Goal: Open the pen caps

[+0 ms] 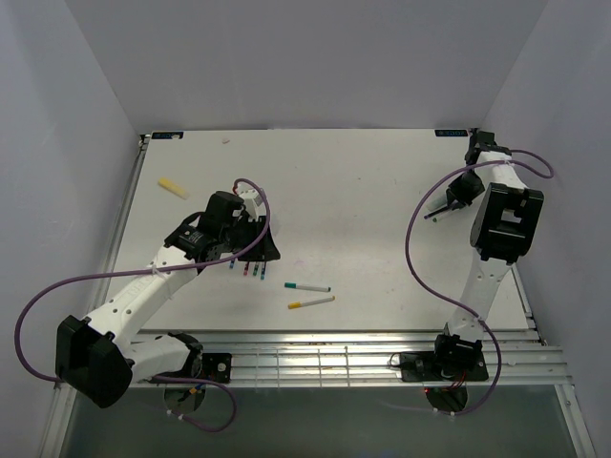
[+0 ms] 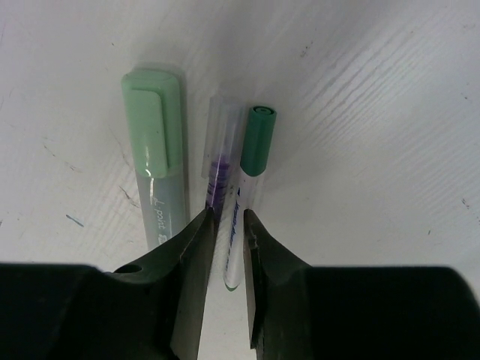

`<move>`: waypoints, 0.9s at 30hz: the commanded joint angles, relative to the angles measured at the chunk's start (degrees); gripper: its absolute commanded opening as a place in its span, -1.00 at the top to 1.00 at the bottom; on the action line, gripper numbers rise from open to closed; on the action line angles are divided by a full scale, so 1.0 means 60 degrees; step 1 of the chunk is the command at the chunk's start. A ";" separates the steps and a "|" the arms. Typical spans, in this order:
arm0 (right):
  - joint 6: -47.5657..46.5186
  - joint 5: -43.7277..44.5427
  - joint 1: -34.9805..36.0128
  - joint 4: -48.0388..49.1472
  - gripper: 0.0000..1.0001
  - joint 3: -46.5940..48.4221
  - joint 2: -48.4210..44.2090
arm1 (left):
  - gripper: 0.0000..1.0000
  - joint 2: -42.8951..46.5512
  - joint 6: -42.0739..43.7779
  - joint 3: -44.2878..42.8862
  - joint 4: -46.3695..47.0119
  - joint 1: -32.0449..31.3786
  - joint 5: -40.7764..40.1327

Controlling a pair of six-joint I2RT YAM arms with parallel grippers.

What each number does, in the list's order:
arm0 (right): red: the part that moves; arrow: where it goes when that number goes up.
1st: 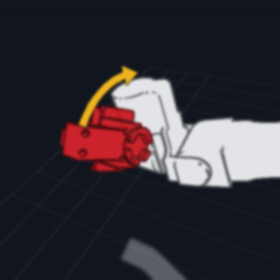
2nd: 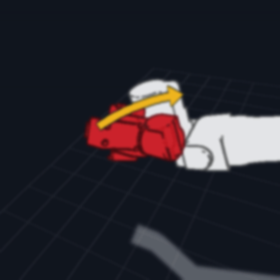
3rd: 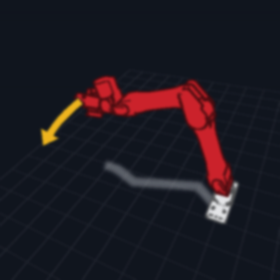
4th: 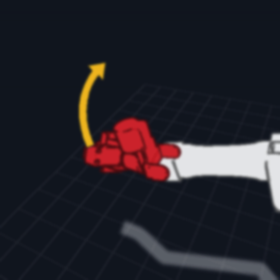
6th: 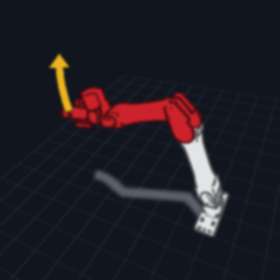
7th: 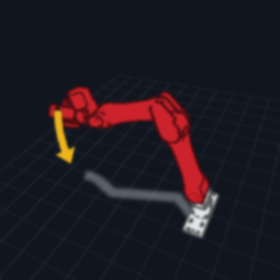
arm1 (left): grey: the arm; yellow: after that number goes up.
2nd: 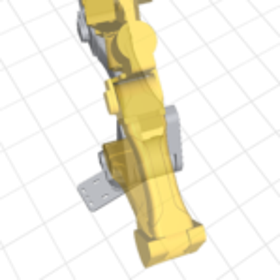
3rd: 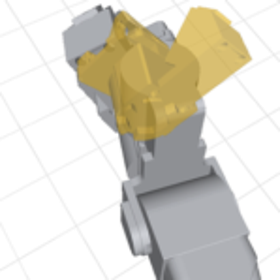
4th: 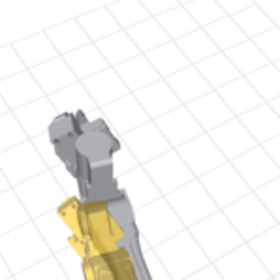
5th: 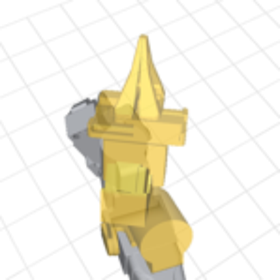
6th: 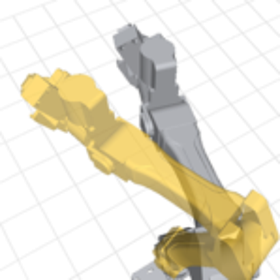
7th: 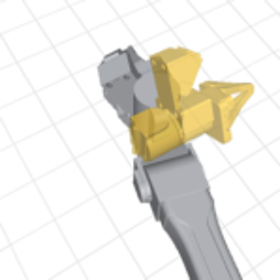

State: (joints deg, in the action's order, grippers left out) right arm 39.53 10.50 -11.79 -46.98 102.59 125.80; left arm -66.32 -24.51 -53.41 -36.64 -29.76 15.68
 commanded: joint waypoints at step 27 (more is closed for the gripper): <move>0.0121 -0.0285 -0.0085 0.0286 0.45 0.0085 0.0113 | 0.01 0.0039 -0.0339 -0.0020 0.0409 -0.0006 -0.0080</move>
State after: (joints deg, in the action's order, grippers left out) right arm 39.72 9.19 -12.05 -46.15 103.81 127.13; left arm -66.32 -26.81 -53.23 -35.29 -29.76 15.49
